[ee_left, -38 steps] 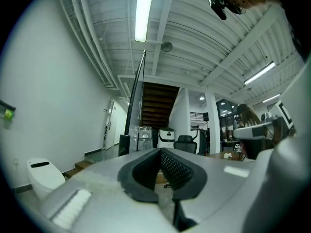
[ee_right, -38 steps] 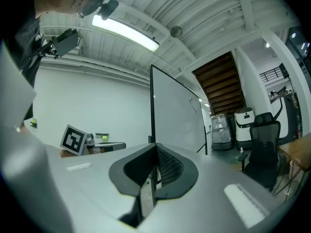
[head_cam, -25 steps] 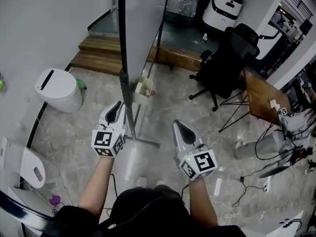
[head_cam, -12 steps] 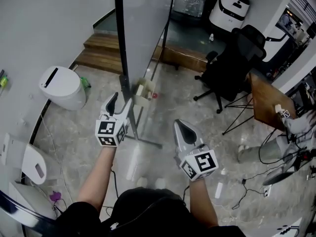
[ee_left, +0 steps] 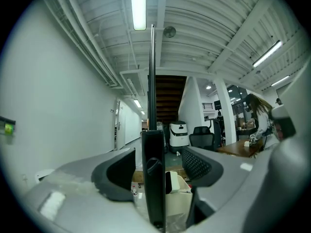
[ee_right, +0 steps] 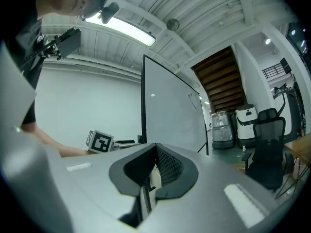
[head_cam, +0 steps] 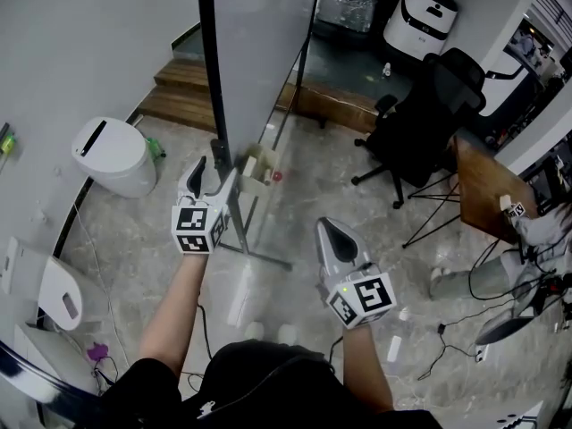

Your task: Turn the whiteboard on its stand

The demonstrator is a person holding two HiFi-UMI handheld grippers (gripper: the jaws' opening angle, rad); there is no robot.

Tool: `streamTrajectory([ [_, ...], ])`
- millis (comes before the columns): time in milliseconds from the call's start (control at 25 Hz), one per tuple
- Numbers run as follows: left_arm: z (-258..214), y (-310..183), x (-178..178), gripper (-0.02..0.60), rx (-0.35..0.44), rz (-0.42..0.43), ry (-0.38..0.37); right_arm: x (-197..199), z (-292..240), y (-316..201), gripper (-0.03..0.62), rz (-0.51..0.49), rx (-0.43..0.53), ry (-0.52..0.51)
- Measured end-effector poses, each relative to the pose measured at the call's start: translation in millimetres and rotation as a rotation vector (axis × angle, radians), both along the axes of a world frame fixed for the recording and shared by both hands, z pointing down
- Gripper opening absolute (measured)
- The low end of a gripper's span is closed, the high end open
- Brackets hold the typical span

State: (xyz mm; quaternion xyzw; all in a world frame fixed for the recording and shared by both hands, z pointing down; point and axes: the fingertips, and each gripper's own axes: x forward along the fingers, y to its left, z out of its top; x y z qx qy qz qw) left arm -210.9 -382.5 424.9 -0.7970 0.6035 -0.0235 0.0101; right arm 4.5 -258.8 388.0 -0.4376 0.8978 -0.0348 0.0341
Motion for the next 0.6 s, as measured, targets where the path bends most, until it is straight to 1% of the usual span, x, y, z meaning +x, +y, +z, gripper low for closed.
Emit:
streamTrajectory([
  [360, -9.6, -15.4, 4.0, 0.307, 0.024, -0.006, -0.031, 11.9, 6.4, -2.7, 0.009, 0.008, -0.013, 0.003],
  [600, -15.3, -27.1, -1.4, 0.295, 0.032, -0.023, -0.045, 16.7, 9.5, -1.1, 0.009, 0.016, -0.024, 0.011],
])
